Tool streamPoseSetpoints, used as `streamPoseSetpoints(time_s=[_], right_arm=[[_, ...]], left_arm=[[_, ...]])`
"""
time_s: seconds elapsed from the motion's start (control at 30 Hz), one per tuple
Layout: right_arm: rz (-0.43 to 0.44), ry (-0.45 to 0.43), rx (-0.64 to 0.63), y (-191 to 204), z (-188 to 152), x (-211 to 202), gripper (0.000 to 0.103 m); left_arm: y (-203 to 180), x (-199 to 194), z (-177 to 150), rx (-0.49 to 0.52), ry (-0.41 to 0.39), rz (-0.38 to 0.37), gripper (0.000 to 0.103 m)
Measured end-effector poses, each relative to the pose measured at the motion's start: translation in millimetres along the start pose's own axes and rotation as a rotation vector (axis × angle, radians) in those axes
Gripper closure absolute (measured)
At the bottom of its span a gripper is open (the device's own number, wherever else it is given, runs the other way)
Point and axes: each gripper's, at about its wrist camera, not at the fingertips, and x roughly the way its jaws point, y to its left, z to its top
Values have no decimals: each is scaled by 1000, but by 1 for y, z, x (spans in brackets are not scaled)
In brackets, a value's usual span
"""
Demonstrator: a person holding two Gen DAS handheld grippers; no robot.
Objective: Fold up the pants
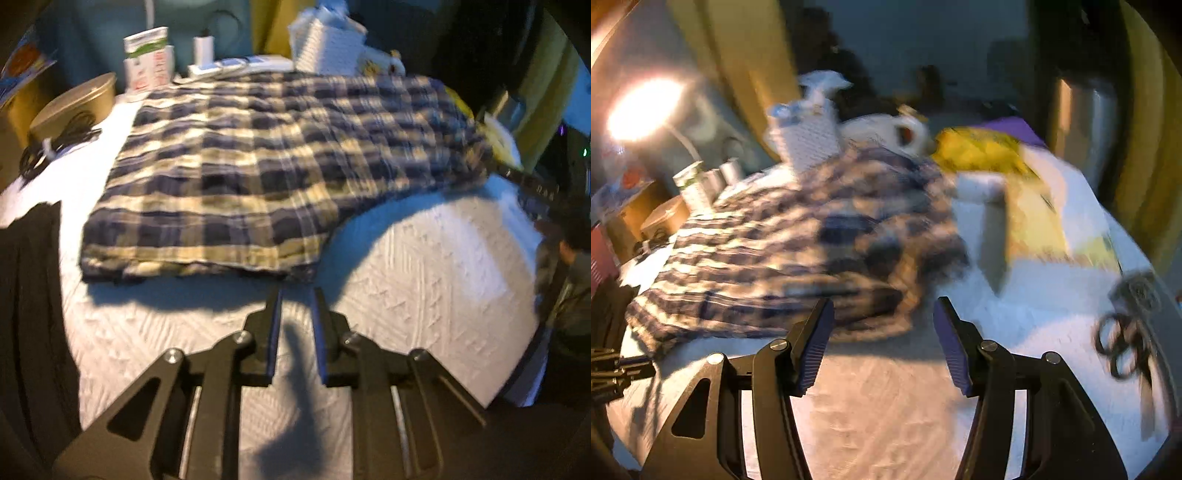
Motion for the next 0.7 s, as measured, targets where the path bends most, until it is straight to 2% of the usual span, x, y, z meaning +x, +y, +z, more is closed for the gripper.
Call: streamPoseSetpoints(time_s=[0.1, 0.17, 0.23, 0.27, 0.33, 0.43, 0.47, 0.6, 0.63, 0.7], right_arm=[[24, 5, -103, 26, 20, 16, 43], [17, 3, -119, 31, 34, 29, 28], [-2, 11, -129, 31, 52, 47, 26], [-6, 16, -135, 30, 60, 54, 26], [-8, 25, -147, 28, 75, 67, 26], [-36, 40, -151, 23, 100, 91, 26], [-38, 65, -153, 20, 105, 102, 26], [-31, 282, -130, 5, 108, 168, 26], [-27, 305, -127, 2, 107, 178, 26], [-25, 292, -118, 0, 111, 187, 26]], left_arm=[[11, -19, 11, -30, -73, 20, 83], [19, -25, 22, -42, -127, 49, 80], [28, -23, 35, -57, -152, 57, 77], [33, -19, 43, -66, -160, 54, 71], [42, -7, 53, -83, -159, 47, 62], [58, 12, 73, -130, -151, 26, 61], [65, 19, 80, -138, -144, 21, 61], [82, 41, 101, -144, -111, 16, 60], [85, 46, 105, -142, -100, 16, 60], [94, 57, 111, -143, -74, 31, 60]])
